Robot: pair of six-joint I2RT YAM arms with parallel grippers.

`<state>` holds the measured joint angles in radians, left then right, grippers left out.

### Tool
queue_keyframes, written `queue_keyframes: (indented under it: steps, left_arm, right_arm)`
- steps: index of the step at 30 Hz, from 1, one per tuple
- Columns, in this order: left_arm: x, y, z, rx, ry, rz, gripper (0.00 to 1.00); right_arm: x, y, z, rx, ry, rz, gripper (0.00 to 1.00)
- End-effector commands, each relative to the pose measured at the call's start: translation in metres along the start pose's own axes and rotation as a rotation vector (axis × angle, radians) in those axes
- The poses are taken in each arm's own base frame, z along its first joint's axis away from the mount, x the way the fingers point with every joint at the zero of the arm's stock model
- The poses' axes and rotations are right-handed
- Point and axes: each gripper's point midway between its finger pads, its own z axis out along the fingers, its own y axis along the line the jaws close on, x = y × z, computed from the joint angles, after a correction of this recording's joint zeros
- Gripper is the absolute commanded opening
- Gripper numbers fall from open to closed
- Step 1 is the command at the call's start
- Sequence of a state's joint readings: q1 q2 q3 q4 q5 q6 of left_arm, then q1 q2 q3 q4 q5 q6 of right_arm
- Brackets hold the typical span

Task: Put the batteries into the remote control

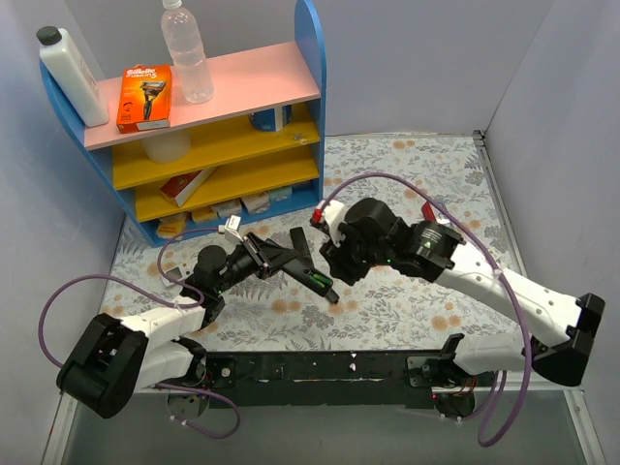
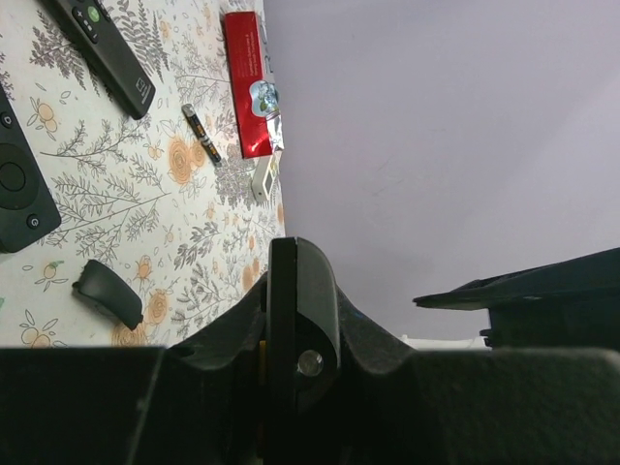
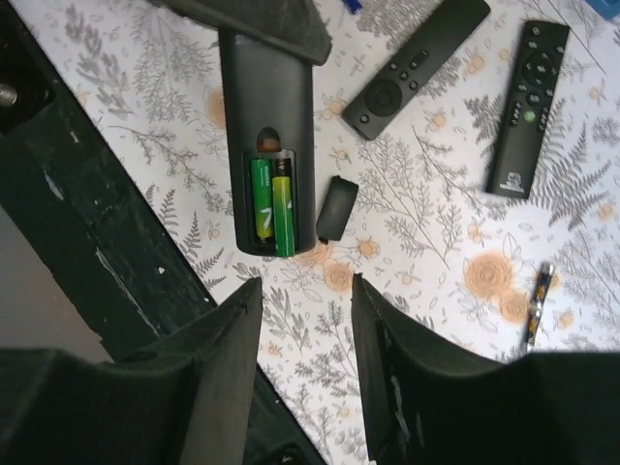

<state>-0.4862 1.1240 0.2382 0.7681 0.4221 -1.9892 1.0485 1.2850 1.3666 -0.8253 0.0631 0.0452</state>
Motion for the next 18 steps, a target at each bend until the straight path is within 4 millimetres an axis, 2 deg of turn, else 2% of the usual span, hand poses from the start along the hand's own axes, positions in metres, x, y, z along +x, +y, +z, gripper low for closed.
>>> queue_keyframes:
  steps: [1,3,4,6,10,18]
  left_arm:
    - [0.000,-0.021,0.001,0.050,0.030,-0.061,0.00]
    - [0.001,-0.028,0.002,0.060,0.045,-0.054,0.00]
    - [0.001,-0.030,0.003,0.060,0.050,-0.053,0.00]
    - [0.001,-0.036,0.003,0.069,0.059,-0.043,0.00]
    - [0.002,-0.044,0.005,0.072,0.080,-0.031,0.00]
    - [0.005,-0.052,0.007,0.071,0.120,-0.010,0.00]
  right_arm:
    - [-0.009,0.019,-0.010,-0.182,-0.224,-0.190,0.47]
    - [-0.013,0.023,-0.024,-0.202,-0.310,-0.264,0.44]
    - [-0.005,0.022,-0.020,-0.203,-0.302,-0.279,0.42]
    - [-0.001,0.023,-0.024,-0.210,-0.315,-0.329,0.36]
    - [0.008,0.028,-0.018,-0.251,-0.276,-0.373,0.34]
    - [0.010,0.022,-0.012,-0.234,-0.249,-0.454,0.29]
